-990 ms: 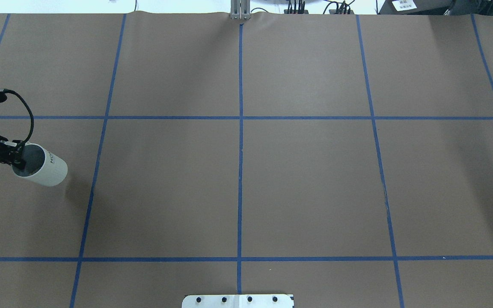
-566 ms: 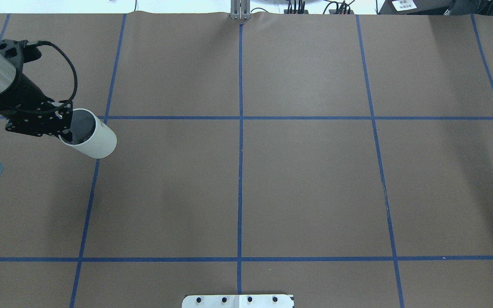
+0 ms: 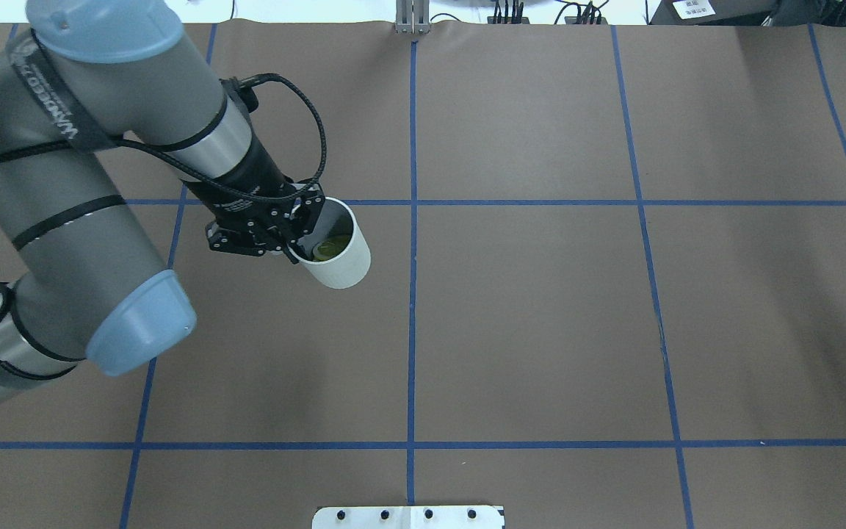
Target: Left arm hands cup to right arm to dump lemon
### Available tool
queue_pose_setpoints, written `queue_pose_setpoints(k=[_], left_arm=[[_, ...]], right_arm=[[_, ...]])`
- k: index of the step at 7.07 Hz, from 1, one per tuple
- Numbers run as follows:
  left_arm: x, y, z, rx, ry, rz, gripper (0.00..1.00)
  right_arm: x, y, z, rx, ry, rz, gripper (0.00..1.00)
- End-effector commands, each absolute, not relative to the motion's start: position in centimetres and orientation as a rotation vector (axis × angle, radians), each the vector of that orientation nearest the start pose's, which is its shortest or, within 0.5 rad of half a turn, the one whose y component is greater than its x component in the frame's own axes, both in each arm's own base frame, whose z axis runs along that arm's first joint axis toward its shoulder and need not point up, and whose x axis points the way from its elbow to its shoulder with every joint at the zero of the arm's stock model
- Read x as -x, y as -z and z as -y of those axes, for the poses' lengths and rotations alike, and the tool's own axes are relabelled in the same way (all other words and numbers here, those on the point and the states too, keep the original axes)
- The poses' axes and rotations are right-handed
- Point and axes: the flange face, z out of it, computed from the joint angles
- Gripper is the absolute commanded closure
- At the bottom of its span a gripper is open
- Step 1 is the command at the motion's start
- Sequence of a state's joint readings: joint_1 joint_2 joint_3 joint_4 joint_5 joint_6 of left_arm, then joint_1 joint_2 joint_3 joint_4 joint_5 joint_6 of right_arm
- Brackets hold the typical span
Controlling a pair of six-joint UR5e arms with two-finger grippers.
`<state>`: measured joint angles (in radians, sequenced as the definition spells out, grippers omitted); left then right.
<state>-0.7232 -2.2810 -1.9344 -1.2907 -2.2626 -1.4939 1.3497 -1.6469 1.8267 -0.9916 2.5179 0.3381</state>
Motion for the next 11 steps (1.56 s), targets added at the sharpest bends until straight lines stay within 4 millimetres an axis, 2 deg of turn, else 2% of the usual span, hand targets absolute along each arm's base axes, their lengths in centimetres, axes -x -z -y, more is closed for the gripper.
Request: queue_pose_setpoints(k=[1,2,3,4,5,6,8,9,10,11], left_arm=[[-44.8,-7.4,45.0,0.32,0.36,-0.94,1.0],[-47.4,-6.0,46.6,0.35,0.41,-0.904,1.0],[-49.8,-4.0,47.6,0.336,0.501,-0.871,1.0],[-50.5,-3.6,47.4,0.313,0.504,-0.866,1.0],[-50.5,-3.5,47.5,0.297,0.511,-0.865,1.0],[-51.0,-3.9,47.8,0.296,0.527,-0.846,1.0],[-52.4,-2.1,49.5,0.337,0.614,-0.814,1.0],[-51.9,-2.0,50.0,0.342,0.636,-0.814,1.0],[-51.5,-1.8,50.4,0.34,0.643,-0.819,1.0],[-50.9,-1.2,50.8,0.339,0.648,-0.829,1.0]], right_arm=[[12.9,-45.5,45.2,-0.6,0.182,1.106,0.01],[15.2,-44.0,44.5,-0.666,0.213,1.118,0.01],[17.0,-42.1,43.9,-0.728,0.151,1.116,0.01],[20.0,-41.1,43.0,-0.771,0.159,1.121,0.01],[23.2,-39.6,42.2,-0.837,0.145,1.101,0.01],[27.5,-36.9,41.5,-0.925,0.113,1.096,0.02],[37.2,-31.7,36.7,-1.075,0.035,1.098,0.01],[41.2,-29.6,33.9,-1.119,0.006,1.098,0.01],[43.3,-28.6,32.0,-1.14,-0.019,1.099,0.01],[44.7,-29.1,30.9,-1.151,-0.034,1.071,0.01]])
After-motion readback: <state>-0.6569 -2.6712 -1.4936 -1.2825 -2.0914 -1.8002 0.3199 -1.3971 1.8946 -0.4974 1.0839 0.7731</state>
